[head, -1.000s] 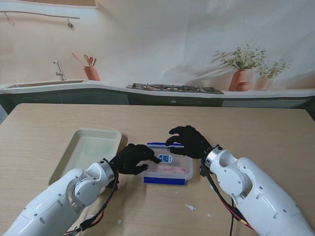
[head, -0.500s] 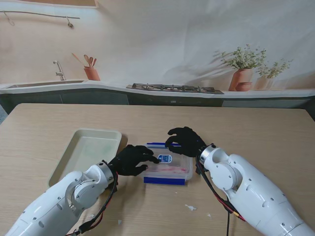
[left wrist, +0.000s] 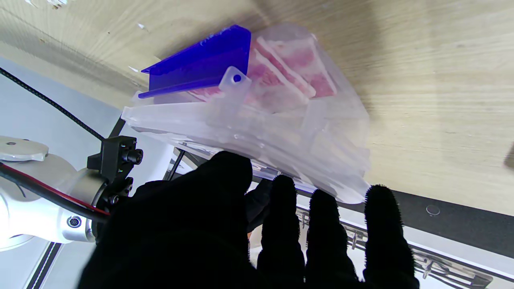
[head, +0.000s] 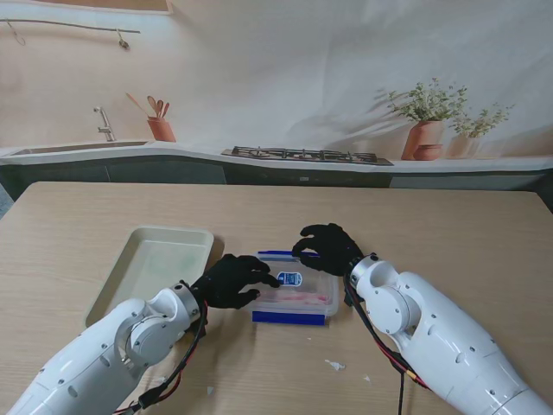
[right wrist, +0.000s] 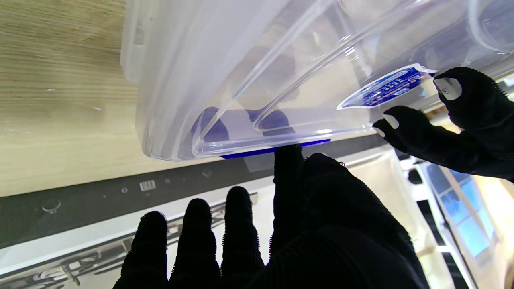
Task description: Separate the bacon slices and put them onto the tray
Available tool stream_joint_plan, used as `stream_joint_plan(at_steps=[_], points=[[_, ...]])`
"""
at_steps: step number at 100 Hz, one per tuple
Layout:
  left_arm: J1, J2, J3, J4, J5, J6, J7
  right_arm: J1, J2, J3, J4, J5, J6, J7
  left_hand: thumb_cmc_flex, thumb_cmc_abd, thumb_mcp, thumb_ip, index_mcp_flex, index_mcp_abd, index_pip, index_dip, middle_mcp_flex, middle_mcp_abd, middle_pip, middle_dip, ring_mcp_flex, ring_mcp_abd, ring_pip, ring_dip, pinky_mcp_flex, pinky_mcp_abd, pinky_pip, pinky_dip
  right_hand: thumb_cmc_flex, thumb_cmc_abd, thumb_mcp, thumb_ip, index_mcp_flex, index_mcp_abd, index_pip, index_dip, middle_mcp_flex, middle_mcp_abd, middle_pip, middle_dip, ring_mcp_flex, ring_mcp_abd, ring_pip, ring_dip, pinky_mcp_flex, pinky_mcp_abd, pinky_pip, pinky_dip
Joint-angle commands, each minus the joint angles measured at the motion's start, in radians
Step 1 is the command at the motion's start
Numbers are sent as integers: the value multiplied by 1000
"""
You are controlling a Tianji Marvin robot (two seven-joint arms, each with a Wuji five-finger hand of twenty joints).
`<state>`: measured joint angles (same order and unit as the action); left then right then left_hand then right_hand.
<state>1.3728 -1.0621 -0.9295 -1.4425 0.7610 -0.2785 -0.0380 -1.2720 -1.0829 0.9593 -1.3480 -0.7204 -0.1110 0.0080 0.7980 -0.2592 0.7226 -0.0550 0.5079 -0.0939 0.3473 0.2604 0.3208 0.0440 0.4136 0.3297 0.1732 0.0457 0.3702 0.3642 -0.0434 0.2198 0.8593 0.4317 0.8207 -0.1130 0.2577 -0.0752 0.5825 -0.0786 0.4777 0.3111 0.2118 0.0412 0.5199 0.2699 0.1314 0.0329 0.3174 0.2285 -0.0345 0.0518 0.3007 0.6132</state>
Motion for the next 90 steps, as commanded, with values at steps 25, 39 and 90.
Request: stream_joint_plan(at_steps=[25,39,90], points=[[23,8,18,37,6,9,-45,2,-7,-16,16,-1,40,25,-36,-42,-36,-8,18,-5,35,7,5,-7,16,1,36,75,54,11,-9,15,13,3,-22,38,32,19,-26,75,-71,-13,-34,-7,-11,-7,-8,-11,-23,-7,-24,-10,9,29],[21,8,20,39,3,12,-48,3,-6,-20,14,1,51,34,-36,-41,-36,-9,19,-6,36,7,4,-8,16,1,36,73,53,12,-9,15,13,3,-25,51,46,29,-51,82,-116,0,-34,-10,-34,-17,-8,-13,-33,-12,-29,-14,8,31],[16,9,26,44,3,11,-52,4,-4,-26,15,-2,66,43,-39,-44,-34,-8,16,-7,36,7,3,-9,16,1,37,72,53,13,-10,17,10,1,-43,49,42,28,-176,197,-195,-17,-32,-25,-117,-51,-7,-29,-57,-25,-34,-14,6,34]])
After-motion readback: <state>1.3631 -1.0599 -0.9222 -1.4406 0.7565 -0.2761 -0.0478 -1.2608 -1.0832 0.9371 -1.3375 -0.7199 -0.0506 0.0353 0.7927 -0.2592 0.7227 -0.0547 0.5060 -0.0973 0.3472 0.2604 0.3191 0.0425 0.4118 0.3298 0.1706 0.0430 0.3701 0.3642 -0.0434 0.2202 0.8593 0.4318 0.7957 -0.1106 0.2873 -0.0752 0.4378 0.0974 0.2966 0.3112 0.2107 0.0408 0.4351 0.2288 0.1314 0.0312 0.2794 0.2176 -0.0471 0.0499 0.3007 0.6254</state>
